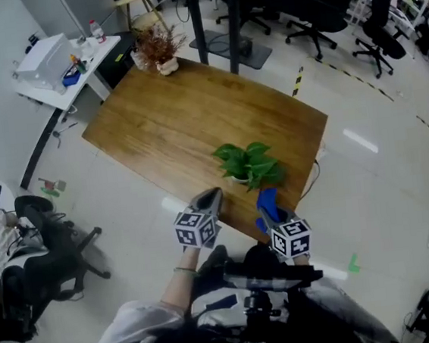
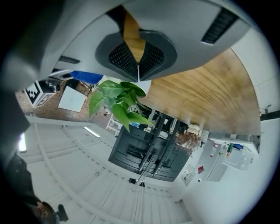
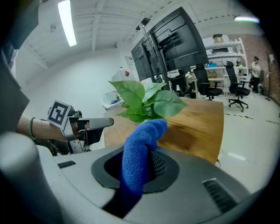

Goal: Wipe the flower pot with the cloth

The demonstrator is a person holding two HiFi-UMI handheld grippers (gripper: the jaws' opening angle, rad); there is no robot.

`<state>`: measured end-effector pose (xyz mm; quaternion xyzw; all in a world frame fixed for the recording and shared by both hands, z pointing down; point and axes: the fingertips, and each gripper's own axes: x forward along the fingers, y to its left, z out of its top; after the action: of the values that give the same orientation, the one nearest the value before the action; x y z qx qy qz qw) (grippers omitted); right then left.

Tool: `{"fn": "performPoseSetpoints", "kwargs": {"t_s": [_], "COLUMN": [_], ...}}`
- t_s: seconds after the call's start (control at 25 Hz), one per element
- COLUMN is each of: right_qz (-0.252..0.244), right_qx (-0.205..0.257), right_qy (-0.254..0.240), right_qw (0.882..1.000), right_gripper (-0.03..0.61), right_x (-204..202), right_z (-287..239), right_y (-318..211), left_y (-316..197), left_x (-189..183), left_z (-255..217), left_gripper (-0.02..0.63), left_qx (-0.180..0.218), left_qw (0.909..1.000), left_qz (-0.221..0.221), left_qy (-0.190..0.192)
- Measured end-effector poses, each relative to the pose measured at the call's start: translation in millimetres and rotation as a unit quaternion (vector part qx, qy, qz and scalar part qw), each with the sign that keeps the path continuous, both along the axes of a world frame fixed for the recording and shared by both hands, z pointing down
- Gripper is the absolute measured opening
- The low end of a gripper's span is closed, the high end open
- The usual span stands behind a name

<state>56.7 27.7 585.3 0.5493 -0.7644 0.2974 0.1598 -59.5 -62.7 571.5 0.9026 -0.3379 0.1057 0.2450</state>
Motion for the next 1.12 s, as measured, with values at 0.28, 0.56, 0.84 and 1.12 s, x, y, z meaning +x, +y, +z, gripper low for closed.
{"fn": "performPoseSetpoints", "kwargs": {"t_s": [0.28,0.56,0.84,1.12], "right_qz": [-0.120,-0.180,-0.214,-0.230], "right_qx": [-0.013,0.009,0.026,0.024], "right_qy": [0.046,0.089,0.083,0.075], "right_qw": [0.992,0.980,0.973,0.970], "right_gripper": [0.075,0.075,0.075,0.075], "right_x": [35,55,40,15], "right_z": [33,43,42,38], "right_y": [-40,-85,-106,-104], "left_y": [-11,-40,-75,-85], "left_x": [5,13,22,37], "left_z": [29,29,29,37], "left_gripper": [0.009,0.009,0.009,0.008], "left_qx": [-0.028,0.001,0.017,0.004], "left_qw": [0.9937,0.9851,0.9937,0.9960], "left_qz": [-0.105,-0.163,-0.080,-0.057], "left_qy": [-0.029,-0.054,-0.076,-0.069]}}
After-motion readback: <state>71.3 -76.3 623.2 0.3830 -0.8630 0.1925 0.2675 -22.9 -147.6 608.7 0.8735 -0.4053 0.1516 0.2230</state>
